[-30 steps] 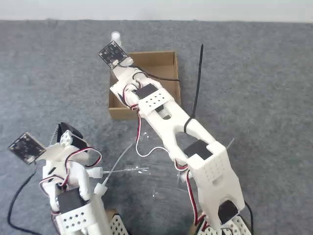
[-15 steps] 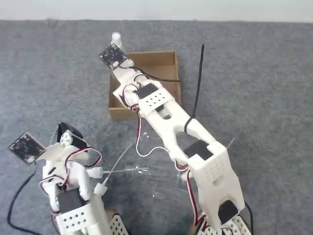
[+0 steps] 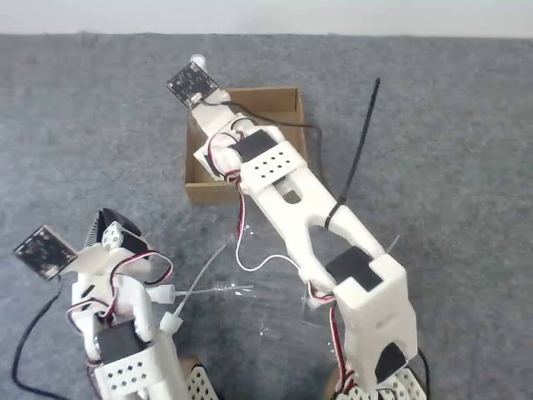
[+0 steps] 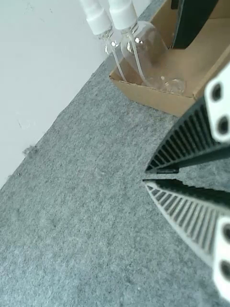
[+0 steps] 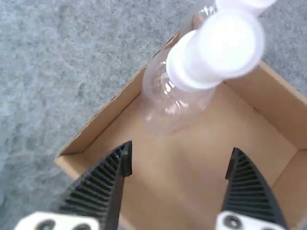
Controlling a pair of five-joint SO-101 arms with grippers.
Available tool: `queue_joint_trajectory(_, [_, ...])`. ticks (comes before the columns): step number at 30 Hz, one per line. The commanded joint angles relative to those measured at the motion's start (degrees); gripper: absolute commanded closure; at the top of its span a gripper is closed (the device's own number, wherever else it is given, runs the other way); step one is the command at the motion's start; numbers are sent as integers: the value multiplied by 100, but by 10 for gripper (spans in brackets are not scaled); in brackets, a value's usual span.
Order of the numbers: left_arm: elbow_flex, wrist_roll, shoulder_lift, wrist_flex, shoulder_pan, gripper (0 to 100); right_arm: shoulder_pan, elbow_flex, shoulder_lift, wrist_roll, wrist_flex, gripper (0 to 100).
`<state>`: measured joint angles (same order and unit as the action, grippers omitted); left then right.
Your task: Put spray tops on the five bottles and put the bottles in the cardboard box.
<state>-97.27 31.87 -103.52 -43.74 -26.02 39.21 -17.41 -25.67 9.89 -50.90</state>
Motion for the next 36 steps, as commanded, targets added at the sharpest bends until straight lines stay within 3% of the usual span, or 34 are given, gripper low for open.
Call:
queue_joint_trajectory(1, [75,-62,-70,176,0,987,4,-360,787,-62,-418,742])
queue_joint_trajectory(10, [75,-62,-70,176,9,987,-13,-360,1613,-9,-1244,892])
queue_joint_trajectory(36, [75,-62,-70,176,9,987,84,-334,3196,-18,-3925,898])
